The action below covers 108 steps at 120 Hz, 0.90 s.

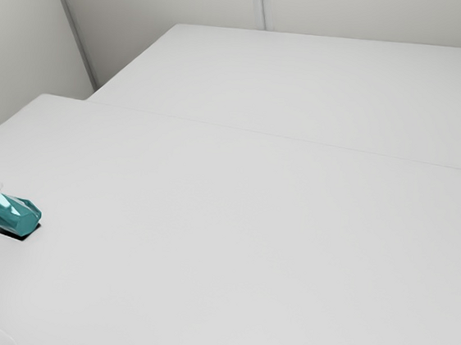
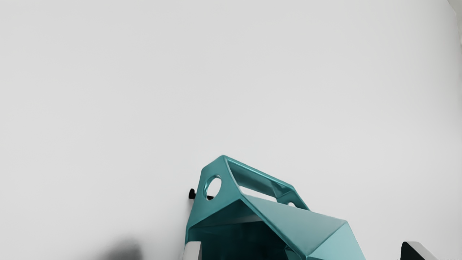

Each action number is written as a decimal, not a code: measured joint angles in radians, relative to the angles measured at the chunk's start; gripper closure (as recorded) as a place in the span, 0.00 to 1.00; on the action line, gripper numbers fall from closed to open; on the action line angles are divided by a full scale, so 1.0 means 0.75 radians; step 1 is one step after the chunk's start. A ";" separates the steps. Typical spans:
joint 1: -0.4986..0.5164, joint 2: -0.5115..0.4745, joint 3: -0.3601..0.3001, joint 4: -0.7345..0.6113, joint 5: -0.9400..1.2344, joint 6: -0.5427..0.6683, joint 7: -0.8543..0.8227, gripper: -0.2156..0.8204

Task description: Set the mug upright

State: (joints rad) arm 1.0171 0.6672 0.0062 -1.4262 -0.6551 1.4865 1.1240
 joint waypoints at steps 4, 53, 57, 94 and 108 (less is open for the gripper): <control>-0.005 -0.001 0.000 -0.013 -0.004 0.000 0.008 0.21; -0.045 -0.013 0.000 -0.103 -0.021 -0.002 0.072 0.33; -0.047 -0.013 0.000 -0.104 -0.020 -0.001 0.076 0.40; -0.075 -0.029 -0.001 -0.095 -0.003 0.025 0.102 0.85; -0.087 -0.054 -0.007 -0.089 0.003 0.037 0.107 0.89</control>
State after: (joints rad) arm 0.9522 0.6270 0.0007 -1.4929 -0.6528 1.5147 1.2045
